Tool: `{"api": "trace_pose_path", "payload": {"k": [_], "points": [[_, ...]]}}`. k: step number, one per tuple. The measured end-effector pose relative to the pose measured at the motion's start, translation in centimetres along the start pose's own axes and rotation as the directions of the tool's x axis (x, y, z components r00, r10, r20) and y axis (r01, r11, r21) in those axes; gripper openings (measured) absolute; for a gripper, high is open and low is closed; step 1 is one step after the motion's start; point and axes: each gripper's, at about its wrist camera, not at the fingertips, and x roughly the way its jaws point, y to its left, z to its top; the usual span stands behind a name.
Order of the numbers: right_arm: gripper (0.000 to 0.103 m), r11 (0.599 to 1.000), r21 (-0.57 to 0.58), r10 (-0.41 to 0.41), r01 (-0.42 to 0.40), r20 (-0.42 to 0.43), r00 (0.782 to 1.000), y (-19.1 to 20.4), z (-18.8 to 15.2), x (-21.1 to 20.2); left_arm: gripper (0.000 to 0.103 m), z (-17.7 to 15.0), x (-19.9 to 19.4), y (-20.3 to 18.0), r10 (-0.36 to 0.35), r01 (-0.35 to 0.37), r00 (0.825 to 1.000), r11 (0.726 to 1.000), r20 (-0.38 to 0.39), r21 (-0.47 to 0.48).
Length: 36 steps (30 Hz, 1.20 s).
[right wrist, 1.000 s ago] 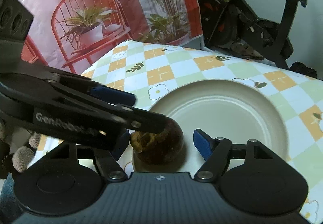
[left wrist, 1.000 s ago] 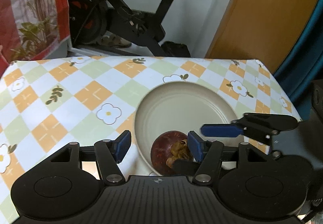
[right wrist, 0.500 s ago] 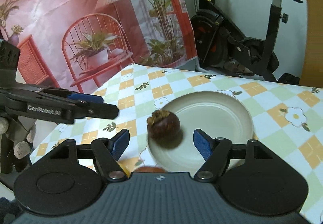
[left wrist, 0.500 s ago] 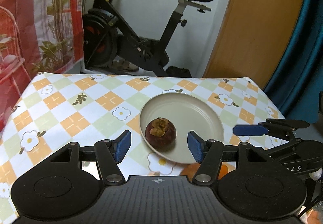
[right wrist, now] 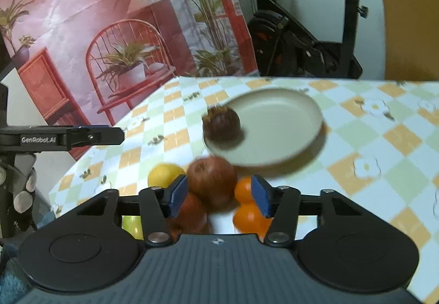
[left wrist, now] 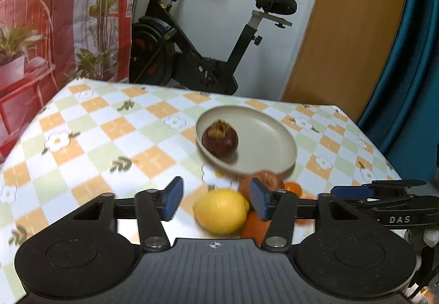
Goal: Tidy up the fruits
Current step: 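Move the left tool back down to the fruit pile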
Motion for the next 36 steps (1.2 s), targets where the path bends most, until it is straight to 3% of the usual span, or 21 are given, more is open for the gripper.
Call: {"api": "trace_pose_path", "payload": {"k": [4,8,13,17,28,36], "points": [[0.045,1.0,0.001,-0.021,0.021,-0.042,0.999,0.1,-1.7,-0.1,0.047,-1.4,-0.7,0.2,-0.016,0.016,1.0,1.0,-0.009,0.002],[0.03,0.999,0.02,-0.03,0.031,-0.046,0.998,0.2,-3.2,-0.4,0.045,-2.7,-1.1,0.8,-0.023,0.022,0.999,0.999,-0.023,-0.035],[0.023,0.999,0.031,-0.042,0.044,-0.06,0.997,0.0,-4.1,-0.7,0.036,-5.0,-1.1,1.3,-0.067,0.059,0.993,0.995,-0.093,-0.085],[0.023,0.998,0.044,-0.05,0.052,-0.051,0.997,-0.4,-4.4,-1.2,0.036,-6.1,-1.0,1.2,-0.092,0.079,0.987,0.992,-0.132,-0.099],[0.022,0.997,0.049,-0.06,0.063,-0.055,0.997,-0.3,-5.2,-1.6,0.036,-8.1,1.1,1.5,-0.202,0.148,0.949,0.963,-0.242,-0.225],[0.022,0.996,0.063,-0.062,0.065,-0.052,0.997,-0.7,-5.4,-2.0,0.036,-8.2,2.1,1.0,-0.201,0.139,0.948,0.959,-0.247,-0.247]]}}
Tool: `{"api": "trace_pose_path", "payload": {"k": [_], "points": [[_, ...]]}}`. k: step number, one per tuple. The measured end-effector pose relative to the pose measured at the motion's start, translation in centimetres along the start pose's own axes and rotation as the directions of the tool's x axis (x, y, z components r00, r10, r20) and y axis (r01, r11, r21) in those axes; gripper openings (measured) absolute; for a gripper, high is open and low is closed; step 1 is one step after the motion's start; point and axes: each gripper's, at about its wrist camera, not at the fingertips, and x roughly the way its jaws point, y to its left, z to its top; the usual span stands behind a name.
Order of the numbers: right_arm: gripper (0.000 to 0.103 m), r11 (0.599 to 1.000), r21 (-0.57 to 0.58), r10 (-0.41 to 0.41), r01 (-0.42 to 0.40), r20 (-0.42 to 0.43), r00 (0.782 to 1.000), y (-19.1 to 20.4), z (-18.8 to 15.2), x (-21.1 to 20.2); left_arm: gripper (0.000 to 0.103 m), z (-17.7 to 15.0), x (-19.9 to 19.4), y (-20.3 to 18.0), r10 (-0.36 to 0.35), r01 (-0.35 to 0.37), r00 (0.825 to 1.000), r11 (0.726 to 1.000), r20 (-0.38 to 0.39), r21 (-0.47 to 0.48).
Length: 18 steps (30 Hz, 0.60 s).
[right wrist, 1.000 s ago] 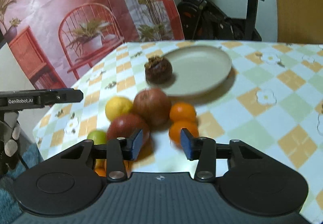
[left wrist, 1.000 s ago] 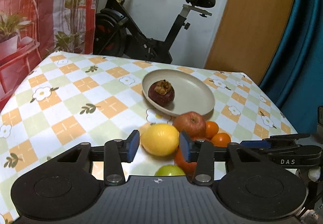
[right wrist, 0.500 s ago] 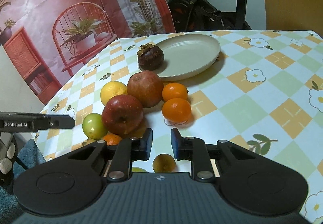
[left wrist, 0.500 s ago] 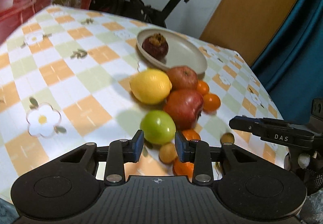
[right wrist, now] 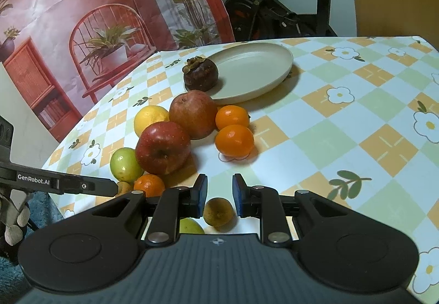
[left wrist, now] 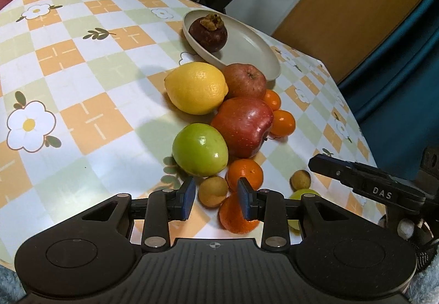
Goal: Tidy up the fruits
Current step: 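Move the left tool back down to the fruit pile, then close the left gripper on a small brown longan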
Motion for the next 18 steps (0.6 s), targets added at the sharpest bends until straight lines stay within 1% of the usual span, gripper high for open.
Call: {"api": "trace_pose_path", "payload": {"k": [3,7,10,11,14,18], "points": [[0.022,1.0,0.006,0.001,-0.001,-0.005,1.0,-0.09,-0.06,0.22,0.036,0.01,0.26,0.2,0.013,-0.013,1.0,1.0,0.005,-0.022],[0.022,1.0,0.007,0.003,-0.003,-0.009,1.0,-0.17,-0.17,0.36,0.035,-0.01,0.42,0.33,0.013,-0.013,1.0,1.0,0.004,-0.022],[0.022,1.0,0.013,0.004,-0.004,-0.011,1.0,-0.31,-0.21,0.43,0.031,-0.05,0.6,0.58,0.001,-0.001,1.0,0.999,0.004,-0.036],[0.022,1.0,0.015,0.004,-0.004,-0.012,1.0,-0.34,-0.23,0.45,0.026,-0.04,0.61,0.61,-0.016,0.016,1.0,0.999,0.005,-0.036],[0.022,1.0,0.019,0.003,-0.003,-0.017,1.0,-0.47,-0.24,0.55,0.026,-0.13,0.45,0.43,-0.003,0.003,1.0,1.0,0.001,-0.023],[0.022,1.0,0.027,0.005,-0.004,-0.011,1.0,-0.58,-0.26,0.4,0.026,-0.33,-0.14,0.89,0.013,-0.013,1.0,0.999,-0.001,-0.037]]}}
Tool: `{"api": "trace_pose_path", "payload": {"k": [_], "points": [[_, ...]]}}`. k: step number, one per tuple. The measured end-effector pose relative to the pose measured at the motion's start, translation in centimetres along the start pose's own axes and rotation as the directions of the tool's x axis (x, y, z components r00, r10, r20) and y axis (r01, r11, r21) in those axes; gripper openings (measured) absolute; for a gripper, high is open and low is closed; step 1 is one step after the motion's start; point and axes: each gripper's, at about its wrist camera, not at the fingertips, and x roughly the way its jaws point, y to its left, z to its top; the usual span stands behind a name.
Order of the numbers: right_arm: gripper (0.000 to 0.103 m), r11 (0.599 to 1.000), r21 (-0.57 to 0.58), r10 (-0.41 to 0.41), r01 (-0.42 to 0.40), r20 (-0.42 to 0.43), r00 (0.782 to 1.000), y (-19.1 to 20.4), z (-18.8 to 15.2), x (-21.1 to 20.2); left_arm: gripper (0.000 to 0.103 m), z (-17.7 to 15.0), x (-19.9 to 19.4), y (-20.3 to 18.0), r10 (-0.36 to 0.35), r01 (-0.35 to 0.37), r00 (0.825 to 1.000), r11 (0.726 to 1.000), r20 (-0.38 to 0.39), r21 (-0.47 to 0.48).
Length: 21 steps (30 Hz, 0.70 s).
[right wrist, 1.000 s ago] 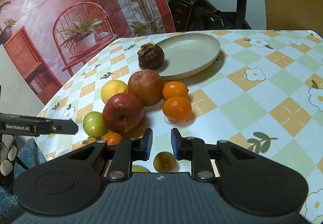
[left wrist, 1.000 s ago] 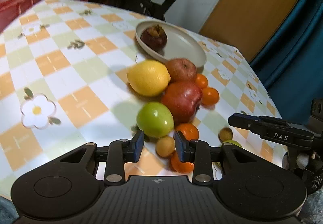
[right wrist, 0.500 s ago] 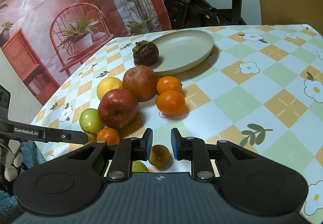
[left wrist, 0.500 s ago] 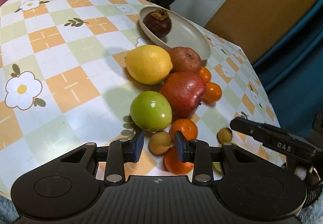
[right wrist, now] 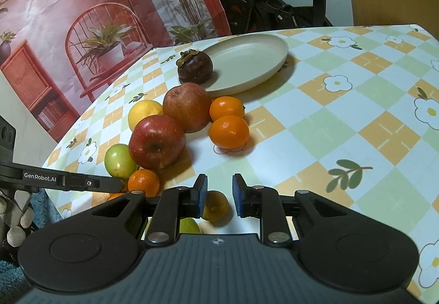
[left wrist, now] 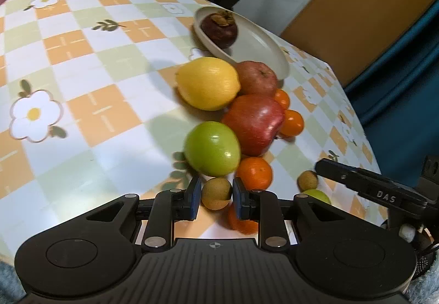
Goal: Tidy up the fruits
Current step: 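Close the left gripper on a small brown longan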
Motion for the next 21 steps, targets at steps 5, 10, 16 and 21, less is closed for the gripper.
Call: {"api": "trace_pose_path", "payload": {"k": [5,10,16,21], "points": [[0.022,1.0,0.016,0.005,-0.005,0.0,1.0,-0.39,-0.01,-0.42,0.026,-0.09,-0.64,0.37,0.04,-0.04,0.999,0.999,0.008,0.011],[0.022,0.999,0.029,0.019,-0.019,-0.014,1.0,-0.39,-0.27,-0.5,0.026,-0.08,-0.74,0.73,0.039,-0.039,0.999,0.999,0.017,-0.003],[0.023,0.998,0.046,0.042,-0.041,-0.033,0.999,-0.26,-0.41,-0.13,0.026,-0.16,-0.78,0.71,0.044,-0.044,0.999,0.999,0.023,0.001],[0.024,0.996,0.077,0.053,-0.05,-0.039,0.998,-0.52,-0.45,0.03,0.028,-0.34,-0.34,0.61,0.047,-0.047,0.999,0.999,0.004,0.002]]}}
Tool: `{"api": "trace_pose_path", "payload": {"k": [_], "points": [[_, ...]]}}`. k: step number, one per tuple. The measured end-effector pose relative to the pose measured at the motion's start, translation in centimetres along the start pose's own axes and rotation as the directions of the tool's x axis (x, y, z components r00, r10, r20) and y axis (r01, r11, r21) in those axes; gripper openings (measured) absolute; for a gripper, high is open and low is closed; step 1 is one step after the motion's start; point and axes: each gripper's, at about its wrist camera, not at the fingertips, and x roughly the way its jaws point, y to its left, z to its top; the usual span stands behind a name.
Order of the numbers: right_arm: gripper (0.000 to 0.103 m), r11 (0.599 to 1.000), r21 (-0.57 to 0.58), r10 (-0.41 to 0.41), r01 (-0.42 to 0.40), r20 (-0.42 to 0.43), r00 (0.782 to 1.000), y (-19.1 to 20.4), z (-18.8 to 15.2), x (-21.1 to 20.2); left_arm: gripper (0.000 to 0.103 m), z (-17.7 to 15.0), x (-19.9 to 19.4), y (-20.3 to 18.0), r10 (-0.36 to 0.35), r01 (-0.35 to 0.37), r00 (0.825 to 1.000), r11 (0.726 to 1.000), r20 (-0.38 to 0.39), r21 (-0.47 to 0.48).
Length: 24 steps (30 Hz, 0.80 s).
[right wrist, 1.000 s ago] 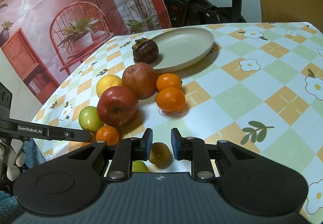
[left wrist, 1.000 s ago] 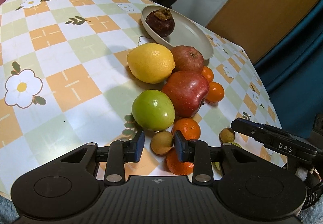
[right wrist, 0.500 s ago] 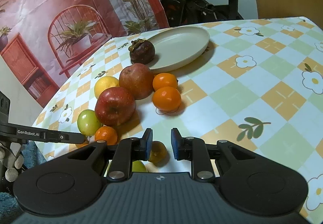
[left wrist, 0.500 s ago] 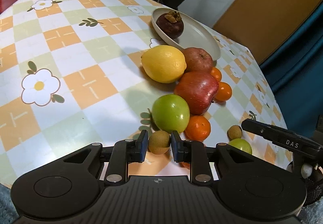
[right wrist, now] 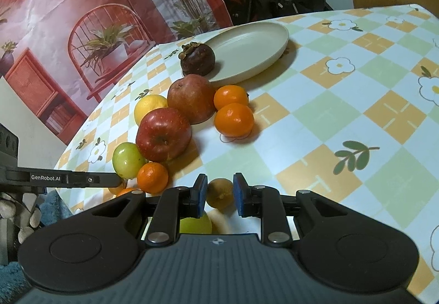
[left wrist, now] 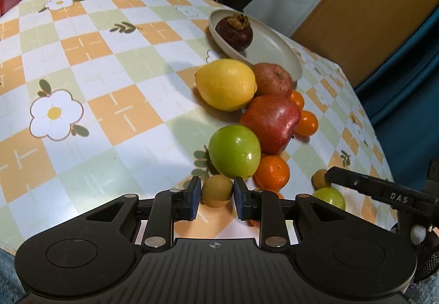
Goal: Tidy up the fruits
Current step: 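Close the left gripper on a small brown longan, then carry the longan with the left gripper onto the plate and release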
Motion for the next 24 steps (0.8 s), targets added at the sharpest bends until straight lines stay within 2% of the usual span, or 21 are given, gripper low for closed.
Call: {"api": "trace_pose_path", "payload": {"k": [4,16,24], "points": [[0.031,1.0,0.011,0.007,-0.006,-0.011,1.0,-0.1,-0.1,0.2,0.028,0.0,0.0,0.0,0.005,-0.005,1.0,1.0,0.002,0.008],[0.028,1.0,0.019,0.023,-0.022,-0.017,1.0,-0.1,-0.3,0.5,0.027,-0.1,0.0,-0.1,0.002,-0.002,1.0,1.0,0.007,0.008],[0.028,0.999,0.03,0.012,-0.012,0.025,1.0,-0.4,-0.1,-0.2,0.027,0.3,-1.5,-0.4,0.01,-0.012,0.996,1.0,0.085,0.024]]}}
